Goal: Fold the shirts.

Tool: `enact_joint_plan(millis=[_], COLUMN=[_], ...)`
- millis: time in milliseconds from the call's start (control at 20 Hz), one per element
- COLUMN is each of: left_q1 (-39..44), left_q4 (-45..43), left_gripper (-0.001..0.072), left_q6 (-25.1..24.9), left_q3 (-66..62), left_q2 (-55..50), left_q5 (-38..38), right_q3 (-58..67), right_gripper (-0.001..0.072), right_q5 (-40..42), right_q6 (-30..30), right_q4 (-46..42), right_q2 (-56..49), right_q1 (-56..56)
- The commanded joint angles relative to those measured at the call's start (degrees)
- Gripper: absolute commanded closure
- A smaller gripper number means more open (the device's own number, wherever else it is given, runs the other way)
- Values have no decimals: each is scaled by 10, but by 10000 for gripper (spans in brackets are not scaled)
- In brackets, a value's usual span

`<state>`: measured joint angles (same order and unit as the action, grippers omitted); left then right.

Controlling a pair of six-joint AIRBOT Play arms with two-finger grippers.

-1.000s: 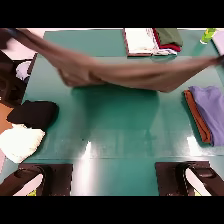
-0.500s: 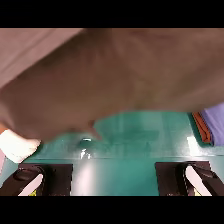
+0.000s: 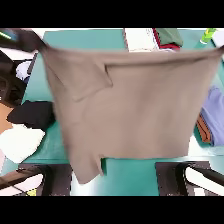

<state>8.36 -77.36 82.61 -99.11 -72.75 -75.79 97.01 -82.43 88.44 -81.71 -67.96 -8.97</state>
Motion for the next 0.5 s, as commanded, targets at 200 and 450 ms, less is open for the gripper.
enact_joint_plan(millis=[200,450], left_q1=[0,0], left_q4=[-17,-20], left_gripper=[675,675], left_q6=[-10,-23], left_q3=[66,21], left_q2=[-212,-212], left_q5=[113,97], right_q3=[-19,102], right_gripper=[694,694], right_q5=[78,33], right_q6=[-3,-11], right_q4=[-23,-23], right_q2=[-220,-273], right_q1=[48,37])
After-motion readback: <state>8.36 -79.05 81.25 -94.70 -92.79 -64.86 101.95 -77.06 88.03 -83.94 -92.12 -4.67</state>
